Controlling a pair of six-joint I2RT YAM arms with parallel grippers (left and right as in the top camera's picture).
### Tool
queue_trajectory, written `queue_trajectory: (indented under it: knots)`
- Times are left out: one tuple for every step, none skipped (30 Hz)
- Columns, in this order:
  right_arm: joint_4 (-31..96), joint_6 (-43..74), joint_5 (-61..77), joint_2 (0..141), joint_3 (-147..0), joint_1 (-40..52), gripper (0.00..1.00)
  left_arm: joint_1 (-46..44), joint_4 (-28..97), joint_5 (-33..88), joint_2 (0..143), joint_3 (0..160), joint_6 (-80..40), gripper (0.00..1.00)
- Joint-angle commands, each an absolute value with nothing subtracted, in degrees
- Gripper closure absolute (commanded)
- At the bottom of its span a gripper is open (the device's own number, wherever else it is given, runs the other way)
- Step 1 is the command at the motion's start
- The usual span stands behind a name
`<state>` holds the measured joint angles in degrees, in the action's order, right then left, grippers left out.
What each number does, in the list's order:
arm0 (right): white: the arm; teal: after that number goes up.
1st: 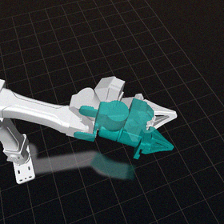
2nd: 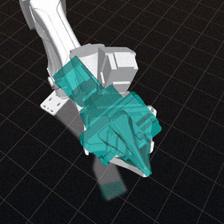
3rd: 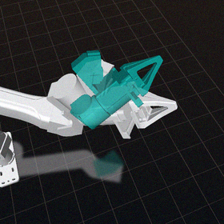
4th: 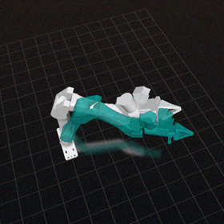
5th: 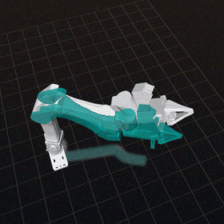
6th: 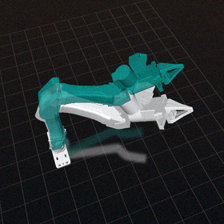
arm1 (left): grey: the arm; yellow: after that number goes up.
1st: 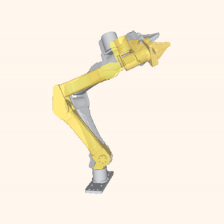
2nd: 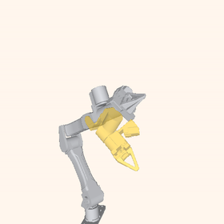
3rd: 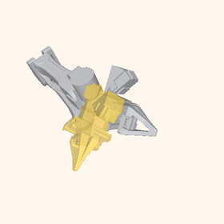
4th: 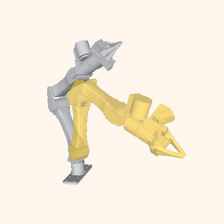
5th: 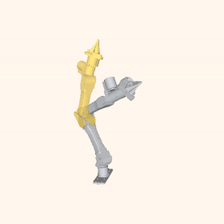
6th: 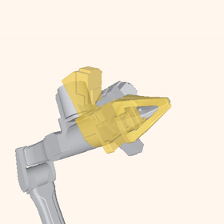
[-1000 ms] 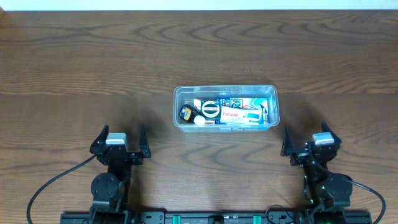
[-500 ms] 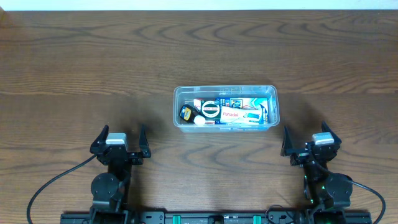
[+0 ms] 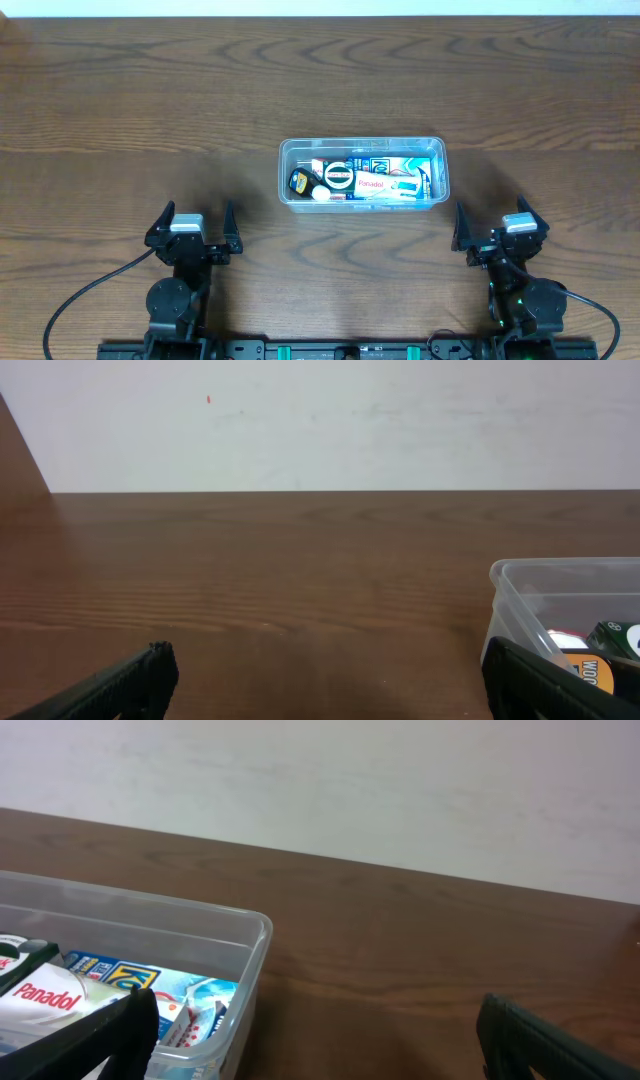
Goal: Pack container
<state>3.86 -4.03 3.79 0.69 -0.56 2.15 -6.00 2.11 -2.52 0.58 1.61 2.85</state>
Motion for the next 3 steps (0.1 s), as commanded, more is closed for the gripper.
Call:
queue_trajectory:
  knots:
    - [4.0, -4.8, 3.2, 0.3, -0.3, 1.8, 0.01, -5.6, 4.0, -3.4, 0.2, 0.2, 3.2, 0.02]
    - [4.0, -4.8, 3.2, 0.3, -0.3, 1.8, 0.01, -5.6, 4.0, -3.4, 0.2, 0.2, 3.2, 0.02]
    - [4.0, -4.8, 3.2, 0.3, -0.3, 1.8, 0.01, -5.6, 4.0, -3.4, 0.2, 0.2, 3.2, 0.02]
